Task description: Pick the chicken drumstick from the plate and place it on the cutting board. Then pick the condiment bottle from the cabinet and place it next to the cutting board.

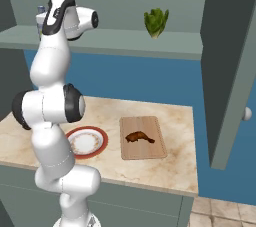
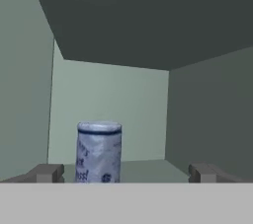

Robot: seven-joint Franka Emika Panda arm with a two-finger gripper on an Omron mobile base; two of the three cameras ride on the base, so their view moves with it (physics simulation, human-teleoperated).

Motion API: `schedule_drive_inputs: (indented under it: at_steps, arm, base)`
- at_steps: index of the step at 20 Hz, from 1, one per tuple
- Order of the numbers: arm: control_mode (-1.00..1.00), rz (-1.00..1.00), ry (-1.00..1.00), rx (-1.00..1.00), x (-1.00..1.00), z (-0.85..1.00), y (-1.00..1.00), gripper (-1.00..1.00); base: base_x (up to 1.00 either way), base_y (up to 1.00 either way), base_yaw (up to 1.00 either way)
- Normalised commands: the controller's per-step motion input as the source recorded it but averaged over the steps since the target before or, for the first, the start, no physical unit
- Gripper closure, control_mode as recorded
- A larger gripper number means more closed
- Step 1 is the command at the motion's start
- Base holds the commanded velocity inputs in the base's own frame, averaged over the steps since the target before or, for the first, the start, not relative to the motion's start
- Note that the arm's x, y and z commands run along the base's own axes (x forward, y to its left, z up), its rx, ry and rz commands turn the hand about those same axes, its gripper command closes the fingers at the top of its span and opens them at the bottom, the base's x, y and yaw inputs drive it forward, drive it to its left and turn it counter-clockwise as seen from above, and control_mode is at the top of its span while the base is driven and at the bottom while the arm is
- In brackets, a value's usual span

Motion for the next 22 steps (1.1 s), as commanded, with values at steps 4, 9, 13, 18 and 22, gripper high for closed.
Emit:
schedule_drive_inputs:
  at_steps: [4,9,13,18,22]
  arm:
    - [-1.00,0.00,0.00,0.01,0.00,0.00,0.21,-1.00]
    - [-1.00,0.00,0.00,0.01,0.00,0.00,0.22,-1.00]
    - [-1.00,0.00,0.01,0.00,0.01,0.00,0.22,-1.00]
    - [-1.00,0.00,0.03,0.00,0.04,0.00,0.21,1.00]
    - [-1.00,0.00,0.03,0.00,0.01,0.00,0.09,1.00]
  base:
    - [0.00,0.00,0.00]
    - [0.00,0.00,0.00]
    - [0.00,0.00,0.00]
    - [0.00,0.00,0.00]
    - [0.00,0.00,0.00]
